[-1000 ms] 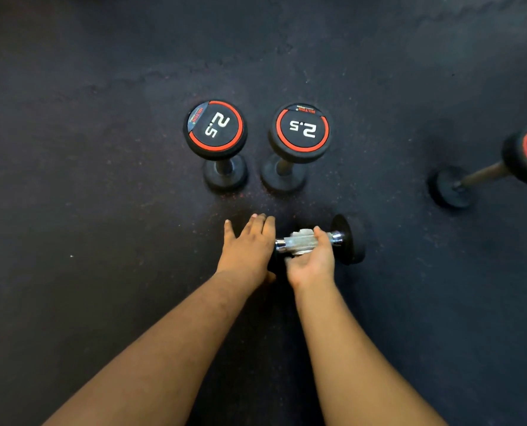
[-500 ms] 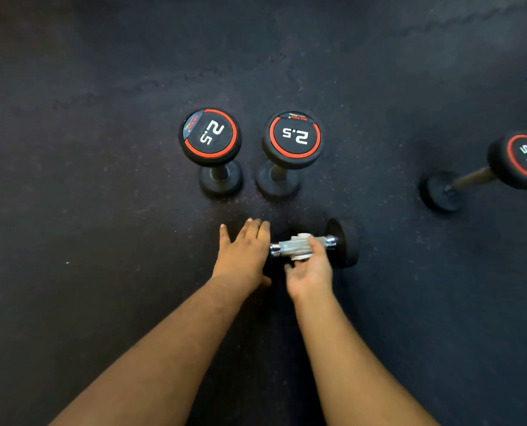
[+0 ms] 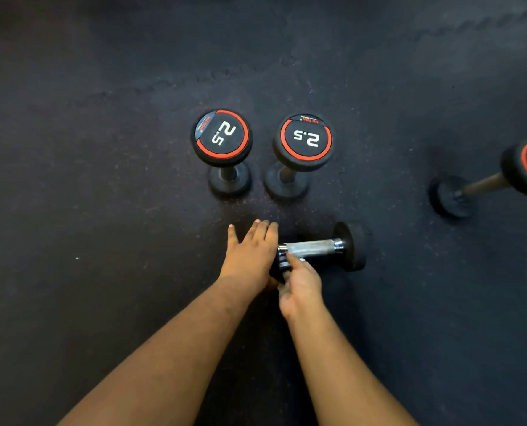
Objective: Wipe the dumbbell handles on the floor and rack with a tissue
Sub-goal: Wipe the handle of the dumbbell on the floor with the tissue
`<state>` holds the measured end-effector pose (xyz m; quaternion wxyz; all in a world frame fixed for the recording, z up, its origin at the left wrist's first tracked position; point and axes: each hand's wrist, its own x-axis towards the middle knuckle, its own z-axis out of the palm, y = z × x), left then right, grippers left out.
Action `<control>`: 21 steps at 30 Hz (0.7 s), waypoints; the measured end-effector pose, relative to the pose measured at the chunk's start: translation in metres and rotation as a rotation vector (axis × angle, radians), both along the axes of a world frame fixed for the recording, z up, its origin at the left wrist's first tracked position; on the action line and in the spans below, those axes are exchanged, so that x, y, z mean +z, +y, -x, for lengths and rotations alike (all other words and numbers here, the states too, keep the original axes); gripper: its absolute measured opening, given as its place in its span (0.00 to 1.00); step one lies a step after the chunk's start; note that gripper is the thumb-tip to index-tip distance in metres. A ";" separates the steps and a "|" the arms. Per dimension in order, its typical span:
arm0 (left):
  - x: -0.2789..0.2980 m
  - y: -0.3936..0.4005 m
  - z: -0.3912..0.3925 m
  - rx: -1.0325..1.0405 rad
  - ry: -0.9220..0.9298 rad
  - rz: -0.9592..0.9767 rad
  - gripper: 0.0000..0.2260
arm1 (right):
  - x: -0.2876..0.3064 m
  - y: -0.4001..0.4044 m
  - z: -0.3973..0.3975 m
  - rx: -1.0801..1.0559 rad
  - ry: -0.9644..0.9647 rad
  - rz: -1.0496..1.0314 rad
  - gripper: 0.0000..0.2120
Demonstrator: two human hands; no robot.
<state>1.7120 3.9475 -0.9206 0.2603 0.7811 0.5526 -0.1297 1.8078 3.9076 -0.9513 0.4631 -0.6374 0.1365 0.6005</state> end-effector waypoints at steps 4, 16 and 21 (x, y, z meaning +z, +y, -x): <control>-0.002 0.002 0.001 -0.011 -0.006 0.009 0.54 | 0.012 -0.006 -0.003 -0.001 -0.150 0.038 0.10; -0.009 -0.001 0.005 0.008 -0.043 -0.018 0.51 | 0.009 0.014 -0.035 1.267 -1.413 -0.451 0.22; -0.006 0.002 0.003 0.047 -0.076 0.034 0.54 | -0.014 -0.023 -0.054 1.706 -1.630 -0.497 0.34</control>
